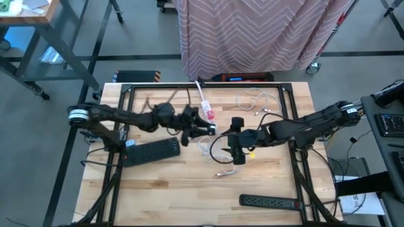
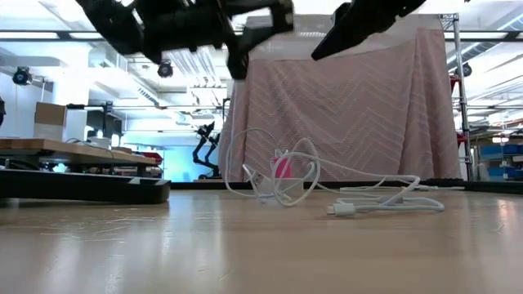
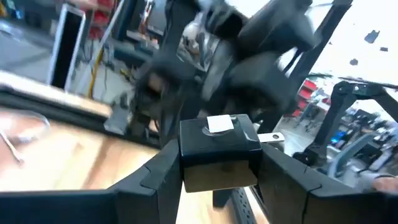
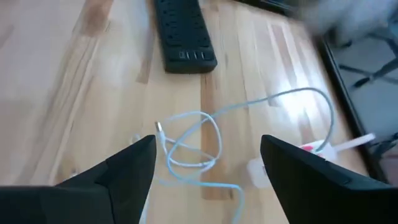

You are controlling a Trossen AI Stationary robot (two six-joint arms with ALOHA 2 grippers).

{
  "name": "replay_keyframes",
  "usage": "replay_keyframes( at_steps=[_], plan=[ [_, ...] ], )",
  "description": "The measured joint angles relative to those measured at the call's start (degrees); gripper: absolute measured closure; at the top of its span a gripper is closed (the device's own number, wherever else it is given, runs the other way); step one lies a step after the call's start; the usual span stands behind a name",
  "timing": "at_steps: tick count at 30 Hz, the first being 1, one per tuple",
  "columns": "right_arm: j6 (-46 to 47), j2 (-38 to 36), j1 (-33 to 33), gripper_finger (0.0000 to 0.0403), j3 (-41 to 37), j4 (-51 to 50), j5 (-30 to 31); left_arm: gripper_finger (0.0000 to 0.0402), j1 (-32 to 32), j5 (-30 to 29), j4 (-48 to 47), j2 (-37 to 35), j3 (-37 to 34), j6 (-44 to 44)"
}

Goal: Insert USB
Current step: Insert the white bottom charger cable to the black charger adapter

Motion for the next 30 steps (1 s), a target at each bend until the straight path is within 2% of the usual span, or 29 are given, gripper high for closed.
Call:
replay_keyframes(
  at_steps=[6, 9, 12, 14, 20, 23, 30],
  plan=[
    [8.3, 5.3, -0.5, 0.0144, -5.4, 11.3, -0.2, 0.0241, 0.4, -2.4, -14.8, -12.8, 0.0, 8.9],
    [9.5, 10.6, -0.6, 0.0162, -5.8, 17.7, -0.4, 0.0241, 0.5, -3.1, -17.7, -17.0, 0.0, 12.4],
    [12.4, 17.2, -2.4, 0.0182, -3.0, 20.2, -4.2, 0.024, 0.5, -3.7, -19.1, -19.0, -0.1, 14.4],
    [13.0, 21.4, -3.5, 0.0194, -0.4, 19.4, -6.3, 0.024, 0.5, -4.4, -20.6, -19.7, -0.1, 14.6],
    [8.2, 29.5, -5.0, 0.0229, 6.5, 11.2, -7.0, 0.024, 0.5, -4.6, -22.4, -20.3, -0.2, 15.2],
    [5.5, 31.9, -5.3, 0.0243, 8.7, 7.0, -9.1, 0.024, 0.5, -4.6, -22.8, -20.9, -0.2, 16.7],
    [3.6, 34.8, -5.2, 0.027, 9.7, 7.2, -14.5, 0.024, 0.6, -4.6, -23.0, -22.5, -0.2, 19.1]
  ],
)
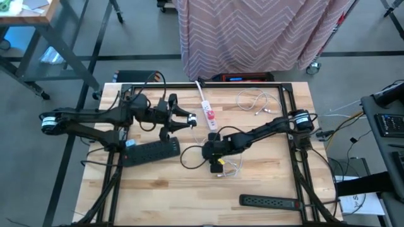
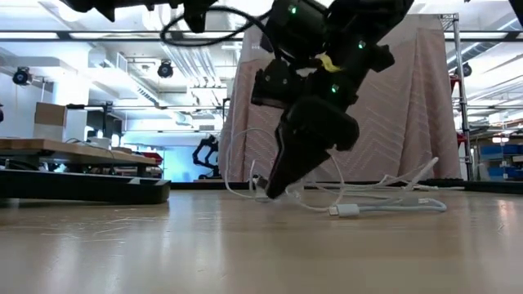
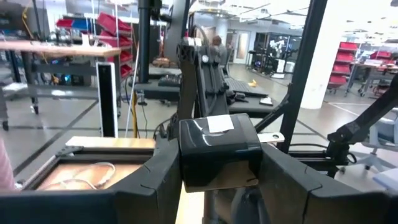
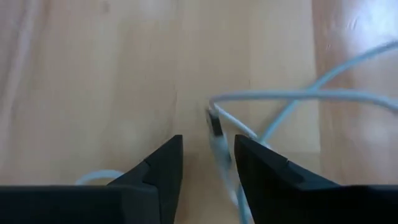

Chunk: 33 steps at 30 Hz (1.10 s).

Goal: Insert USB
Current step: Insert the white bottom charger cable to the black charger adapter

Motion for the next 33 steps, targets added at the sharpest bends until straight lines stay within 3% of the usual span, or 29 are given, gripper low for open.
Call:
replay_keyframes(
  at_steps=[7, 11, 14, 17, 26, 33],
  plan=[
    [0.2, 0.4, 0.0, 0.0297, -0.2, 0.5, -0.4, 0.0239, 0.0, 0.0, 0.0, -0.3, 0.0, 1.0],
    [-0.1, 0.4, 0.0, 0.0332, 0.2, 0.4, 0.0, 0.0239, 0.0, -0.1, 0.2, -0.3, 0.0, 1.1],
    [-1.1, -0.1, 0.1, 0.0377, 1.9, -3.6, -0.1, 0.0239, 0.0, -0.1, 0.2, -0.3, 0.0, 1.0],
    [-2.7, -2.4, 0.9, 0.039, 5.0, -9.3, 0.3, 0.0239, 0.0, -0.1, 0.2, -0.3, 0.0, 1.0],
    [-12.1, -19.9, 5.8, 0.0396, 20.7, -28.1, 10.4, 0.0239, 0.1, -0.1, -1.4, -1.0, 0.0, 1.0],
    [-17.3, -37.4, 6.1, 0.039, 26.9, -22.4, 13.1, 0.0239, 0.0, 0.0, -2.1, -2.5, 0.0, 1.0]
  ],
)
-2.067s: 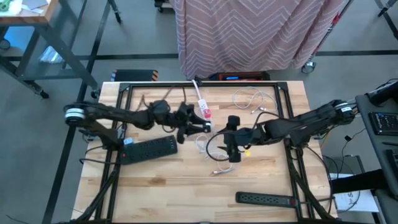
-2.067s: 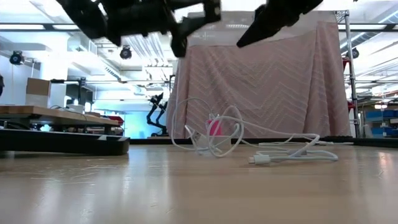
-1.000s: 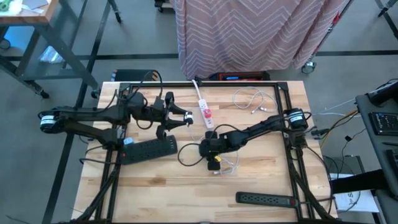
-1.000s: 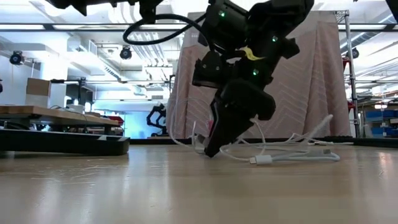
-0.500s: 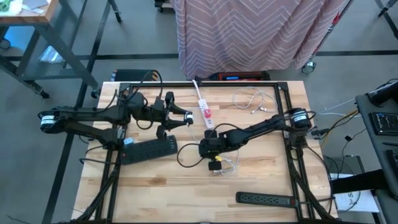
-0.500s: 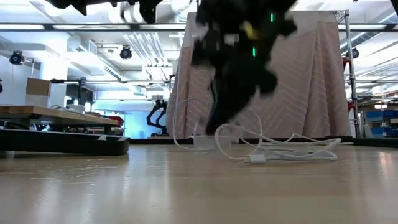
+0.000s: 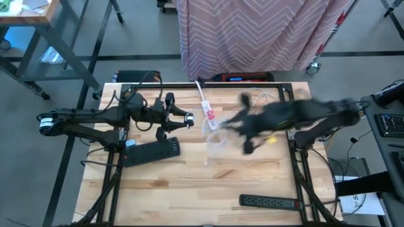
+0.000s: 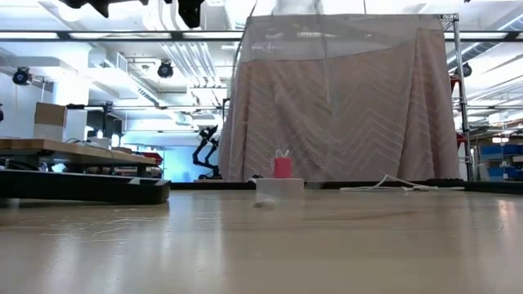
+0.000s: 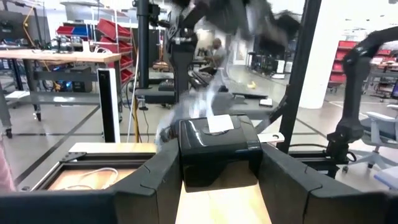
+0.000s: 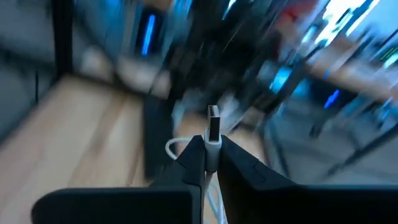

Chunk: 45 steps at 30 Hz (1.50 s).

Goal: Insert USB
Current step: Insert the white bottom charger cable to the black charger adapter

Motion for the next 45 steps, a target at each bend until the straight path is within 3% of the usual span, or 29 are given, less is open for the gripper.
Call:
replay_keyframes(
  at_steps=[5, 9, 11, 15, 17, 18, 20, 22, 25, 27, 28, 30, 33, 35, 36, 37, 39, 43, 45],
  plan=[
    [-0.1, -9.5, -1.2, 0.039, 0.1, 12.6, 0.1, 0.0239, 0.0, 0.0, -0.3, 0.2, 0.0, 0.0],
    [7.3, -13.3, -1.9, 0.039, -0.6, 19.8, -0.6, 0.0239, 0.0, 0.0, -0.4, 0.5, 0.0, 0.0],
    [12.7, -13.4, -1.9, 0.039, -0.6, 16.9, -6.3, 0.0239, 0.0, 0.0, -0.3, 0.5, 0.0, 0.0],
    [18.0, -10.1, -1.8, 0.039, -0.8, 3.2, -27.0, 0.0239, 0.0, 0.0, -0.3, 0.5, 0.0, 0.0],
    [15.6, -7.8, -1.8, 0.039, -1.1, -4.3, -30.3, 0.0239, 0.0, 0.0, -0.3, 0.5, 0.0, 0.0],
    [14.6, -6.7, -1.9, 0.039, -1.1, -8.0, -28.5, 0.0239, 0.0, 0.0, -0.3, 0.5, 0.0, 0.0],
    [14.3, -5.4, -2.9, 0.039, 0.2, -16.1, -19.1, 0.0239, 0.0, 0.1, -0.3, 0.5, 0.0, 0.0],
    [15.5, -3.7, -4.4, 0.039, 2.8, -26.6, -3.6, 0.0239, 0.0, 0.1, -0.3, 0.5, 0.0, -0.3],
    [25.3, 0.0, -7.2, 0.039, 6.8, -39.6, 20.2, 0.0239, 0.0, 0.1, -0.4, 0.5, 0.0, -0.6],
    [32.5, 2.2, -8.8, 0.039, 8.9, -42.8, 26.0, 0.0239, 0.0, 0.1, -0.5, 0.5, 0.0, -0.6],
    [33.2, 2.8, -9.0, 0.039, 9.6, -42.2, 24.3, 0.0239, 0.0, 0.1, -0.5, 0.6, 0.0, -0.6],
    [28.1, 3.6, -8.4, 0.039, 10.0, -36.6, 9.9, 0.0239, 0.0, 0.1, -0.5, 0.6, 0.0, -0.5],
    [10.6, 5.7, -5.0, 0.039, 9.2, -23.6, -28.1, 0.0239, 0.0, 0.1, -0.6, 0.6, 0.0, -0.1],
    [-0.8, 8.2, -2.7, 0.039, 9.1, -21.7, -51.5, 0.0239, 0.0, 0.1, -0.6, 0.6, 0.0, 0.2],
    [-4.6, 8.8, -2.1, 0.039, 9.8, -23.5, -56.9, 0.0239, 0.0, 0.1, -0.7, 0.6, 0.0, 0.2],
    [-6.3, 9.2, -1.8, 0.039, 10.4, -26.4, -57.0, 0.0239, 0.0, 0.1, -0.8, 0.6, 0.0, 0.2],
    [-4.2, 8.7, -2.2, 0.039, 11.0, -30.6, -45.2, 0.0239, 0.0, 0.1, -0.9, 0.6, 0.0, 0.2],
    [14.4, 8.6, -4.0, 0.039, 10.6, -39.6, 1.3, 0.0239, -0.2, 0.1, -1.1, 0.7, 0.0, -0.7],
    [25.8, 8.8, -5.6, 0.039, 10.6, -47.6, 17.4, 0.0239, -0.2, 0.1, -1.3, 0.8, 0.0, -0.7]
  ],
)
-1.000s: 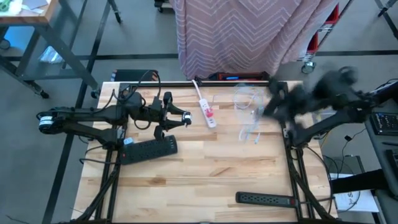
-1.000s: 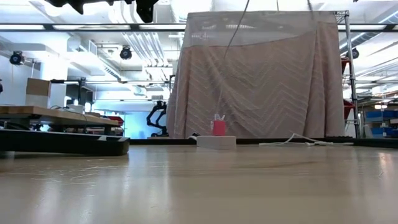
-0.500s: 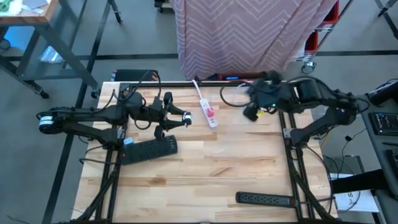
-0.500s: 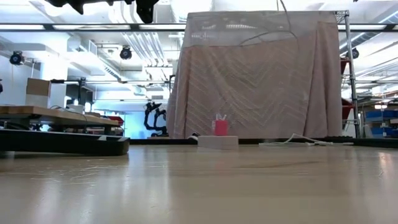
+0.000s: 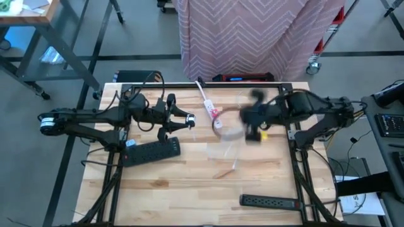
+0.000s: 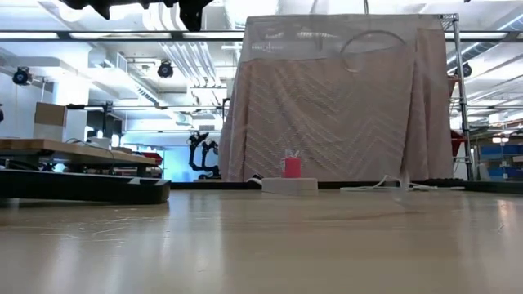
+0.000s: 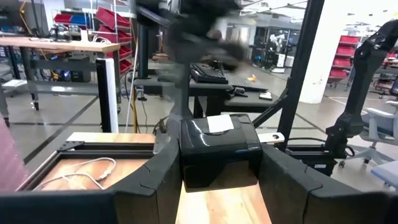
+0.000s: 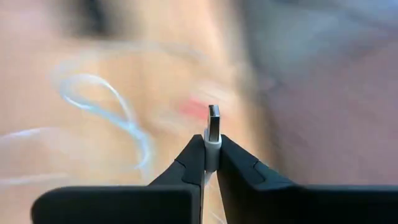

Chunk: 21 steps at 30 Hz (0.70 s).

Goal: Insert USB
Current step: Insert the white bottom charger cable to the black charger adapter

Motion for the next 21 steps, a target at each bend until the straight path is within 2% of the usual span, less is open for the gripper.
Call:
replay_keyframes(
  at_steps=[1, 2, 3, 5, 7, 9, 10, 11, 13, 16, 18, 19, 21],
  plan=[
    [3.8, 0.0, -0.4, 0.039, 0.0, -3.1, 1.9, 0.0239, 0.0, 0.0, 0.0, 0.1, 0.0, -0.1],
    [5.4, 0.0, -0.6, 0.039, -0.1, -4.3, 0.3, 0.0239, -0.1, 0.0, 0.3, 0.2, 0.0, -0.1],
    [4.3, -0.1, -0.4, 0.039, -0.7, -3.7, -4.0, 0.0239, -0.1, 0.0, 0.1, 0.3, 0.0, -0.2],
    [-2.8, -0.1, 1.1, 0.039, -2.4, 0.9, -17.3, 0.0239, -0.1, 0.0, 0.2, 0.4, 0.0, 0.0],
    [-12.6, 0.0, 1.9, 0.039, -4.3, 7.1, -35.3, 0.0239, -0.1, 0.0, 0.3, 0.5, 0.0, 0.0],
    [-20.3, 0.0, 1.8, 0.039, -5.0, 9.1, -53.5, 0.0239, -0.1, 0.0, 0.4, 0.5, 0.0, 0.0],
    [-22.8, 0.1, 1.8, 0.039, -4.9, 9.7, -59.0, 0.0239, -0.1, 0.0, 0.4, 0.5, 0.0, 0.0],
    [-24.1, 0.1, 1.9, 0.039, -4.8, 9.9, -60.8, 0.0239, -0.1, 0.0, 0.4, 0.5, 0.0, 0.0],
    [-23.1, -0.1, 1.6, 0.039, -4.9, 9.8, -55.3, 0.0239, -0.1, 0.0, 0.4, 0.5, 0.0, 0.0],
    [-16.4, -0.2, 0.4, 0.039, -4.9, 9.9, -36.1, 0.0239, -0.1, 0.0, 0.4, 0.5, 0.0, 0.0],
    [-12.2, -0.2, -0.3, 0.039, -4.9, 9.0, -25.8, 0.0239, -0.3, 0.0, 0.2, 1.0, 0.0, 0.0],
    [-10.9, -0.1, -0.7, 0.039, -5.0, 8.5, -22.6, 0.0239, -0.3, 0.0, -0.2, 1.3, 0.0, 0.1],
    [-10.1, 0.1, -1.2, 0.039, -5.7, 7.6, -20.2, 0.0239, -0.4, 0.4, -0.2, 2.3, 0.0, 0.5]
  ],
)
